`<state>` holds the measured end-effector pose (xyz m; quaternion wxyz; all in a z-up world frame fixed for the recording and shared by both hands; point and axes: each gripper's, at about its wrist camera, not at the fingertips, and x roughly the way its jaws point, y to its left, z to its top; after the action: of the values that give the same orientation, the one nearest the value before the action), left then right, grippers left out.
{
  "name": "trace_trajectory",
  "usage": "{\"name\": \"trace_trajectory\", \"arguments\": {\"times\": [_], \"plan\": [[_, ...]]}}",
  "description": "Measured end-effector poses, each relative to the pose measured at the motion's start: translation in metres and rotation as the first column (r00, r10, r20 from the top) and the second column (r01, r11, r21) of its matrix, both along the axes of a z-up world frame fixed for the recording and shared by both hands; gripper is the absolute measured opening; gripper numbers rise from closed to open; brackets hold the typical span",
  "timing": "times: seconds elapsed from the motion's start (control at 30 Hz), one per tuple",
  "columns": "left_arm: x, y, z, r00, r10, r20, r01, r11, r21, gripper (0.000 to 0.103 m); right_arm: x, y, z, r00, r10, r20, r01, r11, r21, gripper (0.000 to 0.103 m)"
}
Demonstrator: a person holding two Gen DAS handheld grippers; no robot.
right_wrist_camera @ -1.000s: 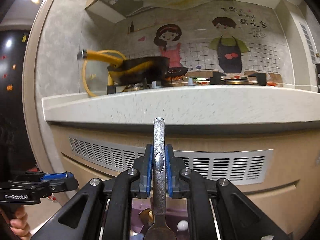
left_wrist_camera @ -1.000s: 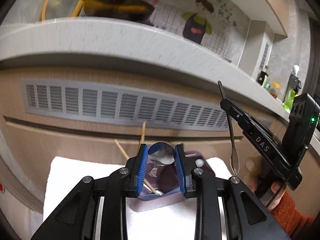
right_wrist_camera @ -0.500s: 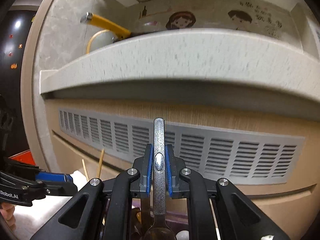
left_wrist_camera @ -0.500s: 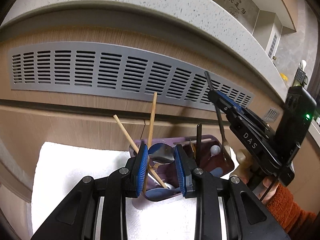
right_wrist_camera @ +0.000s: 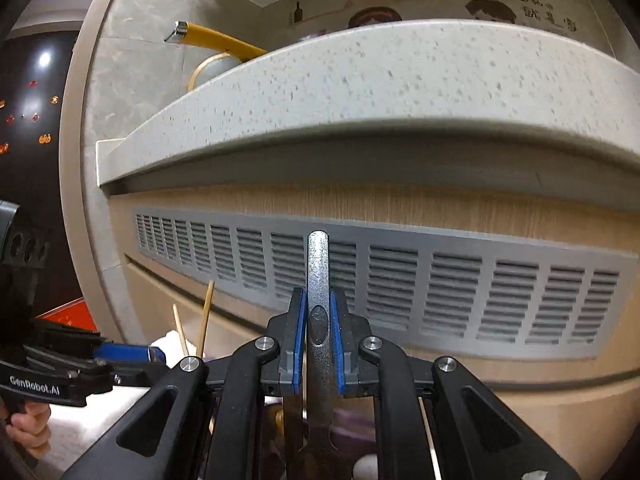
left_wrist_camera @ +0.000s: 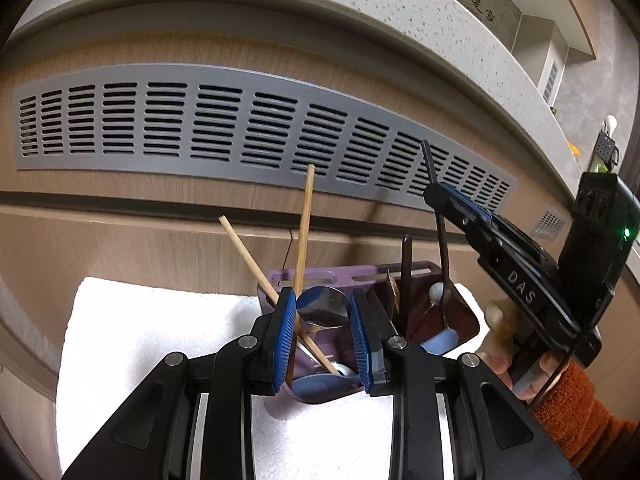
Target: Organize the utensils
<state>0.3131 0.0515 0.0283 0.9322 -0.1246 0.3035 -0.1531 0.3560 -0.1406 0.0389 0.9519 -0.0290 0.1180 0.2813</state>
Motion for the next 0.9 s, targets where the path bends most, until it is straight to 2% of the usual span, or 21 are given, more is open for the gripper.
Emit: {"name": "trace_trajectory", "arguments": {"times": [0.1, 0.33, 0.43, 0.6, 0.67, 0.77, 0.9], "plan": [[0.003, -0.009, -0.005, 1.000, -0.010, -0.024, 0.010, 1.000, 0.017, 0.029, -0.006, 0.000, -0.008, 1.000, -0.018, 0.010, 0.019, 0.999, -0.035, 0.011], [0.003, -0.019, -0.013, 0.998, 0.005, -0.058, -0.002, 0.999, 0.049, 0.029, -0.012, -0.014, -0.030, 0.994, -0.014, -0.109, 0.009, 0.999, -0.039, 0.011], [0.004, -0.023, -0.015, 0.996, 0.008, -0.084, -0.002, 0.998, 0.064, 0.029, -0.019, -0.019, -0.033, 0.991, -0.018, -0.134, 0.014, 0.999, -0.035, 0.011], [0.004, -0.031, -0.010, 0.995, 0.016, -0.098, -0.009, 0.997, 0.074, 0.028, -0.023, -0.021, -0.037, 0.962, 0.003, -0.272, -0.027, 0.996, -0.083, 0.012], [-0.001, -0.034, 0.000, 0.998, 0.027, -0.062, -0.024, 0.998, 0.062, 0.029, -0.031, -0.026, -0.038, 0.953, 0.019, -0.301, -0.041, 0.997, -0.066, 0.012], [-0.026, -0.027, 0.021, 0.997, 0.065, 0.046, -0.066, 0.997, 0.027, 0.029, -0.052, -0.037, -0.034, 0.958, -0.039, -0.284, 0.022, 0.998, -0.061, 0.013], [-0.074, -0.022, 0.033, 0.983, 0.123, 0.133, -0.135, 0.987, 0.089, 0.029, -0.095, -0.037, -0.025, 0.962, -0.128, -0.241, 0.107, 0.989, -0.098, 0.013]]}}
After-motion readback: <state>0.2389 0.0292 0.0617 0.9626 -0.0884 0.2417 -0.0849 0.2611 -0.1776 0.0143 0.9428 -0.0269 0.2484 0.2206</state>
